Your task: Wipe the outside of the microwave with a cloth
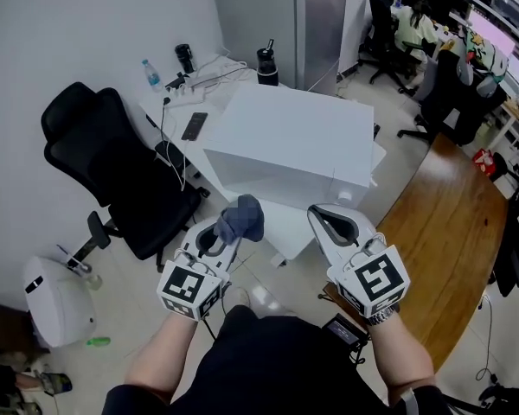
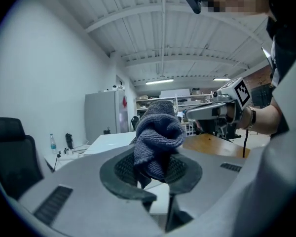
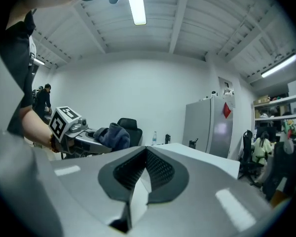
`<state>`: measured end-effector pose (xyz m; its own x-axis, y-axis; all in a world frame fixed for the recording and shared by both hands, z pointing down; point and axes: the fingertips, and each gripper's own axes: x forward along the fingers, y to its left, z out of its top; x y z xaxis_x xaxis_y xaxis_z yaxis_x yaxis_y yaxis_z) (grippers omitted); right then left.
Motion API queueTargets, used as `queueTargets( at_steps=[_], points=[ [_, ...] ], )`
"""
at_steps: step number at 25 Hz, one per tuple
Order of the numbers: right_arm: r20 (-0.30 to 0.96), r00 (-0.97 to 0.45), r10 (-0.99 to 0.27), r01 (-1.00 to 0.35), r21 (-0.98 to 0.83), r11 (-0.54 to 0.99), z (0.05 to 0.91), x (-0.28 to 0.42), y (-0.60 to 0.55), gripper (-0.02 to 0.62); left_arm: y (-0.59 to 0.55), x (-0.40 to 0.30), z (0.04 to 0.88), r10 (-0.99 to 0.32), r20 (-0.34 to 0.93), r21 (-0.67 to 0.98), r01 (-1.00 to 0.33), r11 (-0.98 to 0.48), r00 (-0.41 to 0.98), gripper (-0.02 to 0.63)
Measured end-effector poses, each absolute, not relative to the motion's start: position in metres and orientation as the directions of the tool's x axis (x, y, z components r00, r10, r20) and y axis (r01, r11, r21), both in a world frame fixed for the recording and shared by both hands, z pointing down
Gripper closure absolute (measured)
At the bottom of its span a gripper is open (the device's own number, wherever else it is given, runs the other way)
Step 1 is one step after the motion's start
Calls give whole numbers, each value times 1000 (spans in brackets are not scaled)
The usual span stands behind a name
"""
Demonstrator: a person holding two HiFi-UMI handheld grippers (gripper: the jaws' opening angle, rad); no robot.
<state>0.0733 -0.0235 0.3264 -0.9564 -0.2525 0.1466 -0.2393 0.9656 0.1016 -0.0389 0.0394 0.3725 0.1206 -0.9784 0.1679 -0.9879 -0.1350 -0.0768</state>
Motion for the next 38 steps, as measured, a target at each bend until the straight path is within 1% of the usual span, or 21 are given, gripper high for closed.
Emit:
queueTargets(
  at_steps=[5, 9, 15, 22, 31, 34, 38],
  points=[
    [125, -951, -282, -269, 109, 957, 321, 63, -31, 595, 47, -83, 390, -980, 197, -66, -997, -27, 13, 518],
    [107, -944, -313, -302, 102, 948, 318, 53, -42, 595, 48, -116, 407, -975, 219, -58, -998, 31, -43, 518],
    [98, -936, -339, -331, 92, 939, 316, 24, -59, 595, 37, -167, 427, -964, 248, -52, -995, 84, -94, 518],
    [88, -926, -368, -362, 80, 929, 318, -23, -88, 595, 12, -234, 457, -950, 289, -46, -992, 115, -123, 518],
    [98, -912, -398, -395, 48, 917, 316, -89, -131, 595, -39, -301, 494, -938, 336, -28, -997, 74, -79, 518],
    [105, -908, -406, -403, 47, 914, 317, -108, -143, 595, -54, -306, 505, -936, 350, -23, -999, 22, -29, 518],
    [109, -902, -418, -415, 48, 908, 318, -130, -158, 595, -72, -304, 521, -928, 370, -60, -995, -83, 55, 518]
  ],
)
